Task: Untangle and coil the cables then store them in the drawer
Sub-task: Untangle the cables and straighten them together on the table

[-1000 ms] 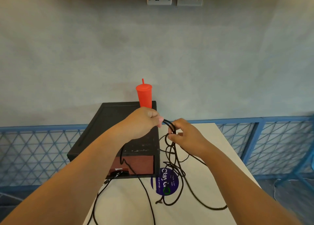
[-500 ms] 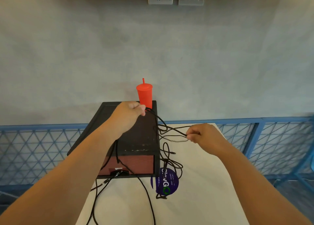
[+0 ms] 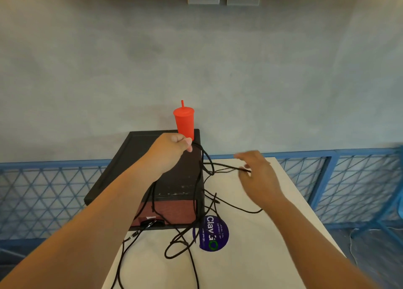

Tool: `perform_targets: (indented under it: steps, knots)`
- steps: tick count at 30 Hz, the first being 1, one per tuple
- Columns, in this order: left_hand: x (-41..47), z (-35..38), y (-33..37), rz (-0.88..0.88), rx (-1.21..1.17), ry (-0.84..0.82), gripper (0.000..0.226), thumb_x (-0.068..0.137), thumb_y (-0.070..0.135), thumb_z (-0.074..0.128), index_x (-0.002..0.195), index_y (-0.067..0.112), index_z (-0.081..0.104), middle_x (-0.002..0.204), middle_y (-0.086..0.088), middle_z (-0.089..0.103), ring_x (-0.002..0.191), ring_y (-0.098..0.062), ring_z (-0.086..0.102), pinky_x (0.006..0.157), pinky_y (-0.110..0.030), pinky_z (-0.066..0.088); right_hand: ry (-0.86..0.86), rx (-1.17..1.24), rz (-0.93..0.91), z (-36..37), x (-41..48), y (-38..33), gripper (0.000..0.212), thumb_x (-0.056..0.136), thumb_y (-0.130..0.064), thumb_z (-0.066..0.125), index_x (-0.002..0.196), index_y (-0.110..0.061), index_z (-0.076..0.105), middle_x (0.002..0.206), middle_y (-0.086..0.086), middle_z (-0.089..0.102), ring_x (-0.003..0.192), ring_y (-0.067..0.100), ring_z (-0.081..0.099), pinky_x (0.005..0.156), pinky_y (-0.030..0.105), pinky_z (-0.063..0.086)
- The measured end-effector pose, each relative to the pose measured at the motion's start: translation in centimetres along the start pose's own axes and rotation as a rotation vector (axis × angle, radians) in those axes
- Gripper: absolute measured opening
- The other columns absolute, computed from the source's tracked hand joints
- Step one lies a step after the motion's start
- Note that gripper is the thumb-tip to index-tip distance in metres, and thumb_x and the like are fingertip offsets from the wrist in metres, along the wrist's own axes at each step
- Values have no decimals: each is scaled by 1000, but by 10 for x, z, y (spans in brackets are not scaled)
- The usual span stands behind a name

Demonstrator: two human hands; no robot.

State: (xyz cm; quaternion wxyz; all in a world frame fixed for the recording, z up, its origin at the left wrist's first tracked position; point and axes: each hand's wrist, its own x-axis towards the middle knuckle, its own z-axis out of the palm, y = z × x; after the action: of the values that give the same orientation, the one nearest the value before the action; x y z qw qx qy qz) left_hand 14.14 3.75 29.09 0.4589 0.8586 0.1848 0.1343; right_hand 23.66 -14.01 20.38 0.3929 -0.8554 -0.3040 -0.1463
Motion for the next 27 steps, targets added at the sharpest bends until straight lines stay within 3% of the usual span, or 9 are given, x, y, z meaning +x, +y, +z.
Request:
perform_targets:
  steps: [4, 12, 16, 17, 18, 19, 21, 24, 27]
  knots:
    - [-1, 8, 5, 38, -16, -3, 32, 97, 24, 44, 69, 16, 58, 123, -35, 49, 85, -46, 53, 93, -54, 42, 193, -266, -522, 17, -5, -44, 34, 79, -24, 52, 112, -21, 57, 104, 6, 62, 88, 21, 57, 75, 33, 46]
    - [0, 2, 4, 14, -4, 19, 30, 98, 24, 42, 76, 13, 59, 126, -30, 50, 119, -46, 43, 87, -47, 44, 191, -292, -335, 25, 6, -27, 22, 69, -6, 71, 87, -18, 73, 61, 0, 68, 63, 24, 64, 63, 37, 53]
    - [0, -2, 3, -1, 6, 32, 31, 98, 25, 42, 72, 16, 58, 120, -32, 51, 101, -51, 50, 98, -51, 41, 214, -112, -316, 4, 14, -10, 31, 70, 12, 53, 77, -13, 70, 73, 4, 69, 79, 29, 65, 72, 50, 53]
    - [2, -2, 3, 0, -5, 48, 32, 97, 25, 43, 70, 16, 58, 109, -34, 53, 72, -22, 43, 93, -51, 43, 206, -186, -384, 0, 14, -4, 37, 63, 17, 49, 70, -14, 68, 74, 1, 70, 81, 29, 66, 75, 49, 52]
    - [6, -4, 1, 3, -21, 73, 33, 97, 25, 44, 68, 17, 58, 90, -32, 53, 99, -40, 51, 81, -46, 46, 193, -299, -455, -4, 14, 3, 37, 56, 17, 49, 64, -15, 66, 77, -2, 71, 82, 29, 67, 77, 48, 51]
    - [11, -5, -1, 4, -39, 94, 33, 97, 26, 44, 67, 17, 58, 70, -20, 49, 58, -25, 46, 68, -37, 43, 160, -421, -501, -8, 13, 9, 34, 52, 14, 51, 60, -16, 64, 81, -4, 72, 84, 28, 67, 77, 47, 48]
    - [22, -10, -6, -2, -87, 125, 33, 96, 26, 46, 67, 17, 57, 57, -1, 36, 47, -13, 31, 50, -25, 29, 74, -609, -500, -14, 11, 21, 27, 51, 7, 54, 55, -18, 63, 93, -3, 72, 88, 28, 67, 77, 47, 48]
    - [33, -24, -11, -22, -199, 185, 33, 97, 24, 46, 67, 14, 56, 51, 1, 28, 36, -9, 24, 37, -16, 20, -73, -784, -301, -16, 1, 55, 26, 52, 3, 54, 60, -17, 69, 105, 2, 70, 96, 31, 65, 79, 49, 48]
    - [36, -46, -16, -30, -283, 239, 33, 97, 23, 44, 68, 13, 54, 54, 1, 24, 32, -5, 19, 34, -13, 15, -266, -822, 117, -20, -15, 95, 39, 80, 1, 46, 107, -17, 67, 144, 0, 41, 133, 27, 35, 103, 47, 32]
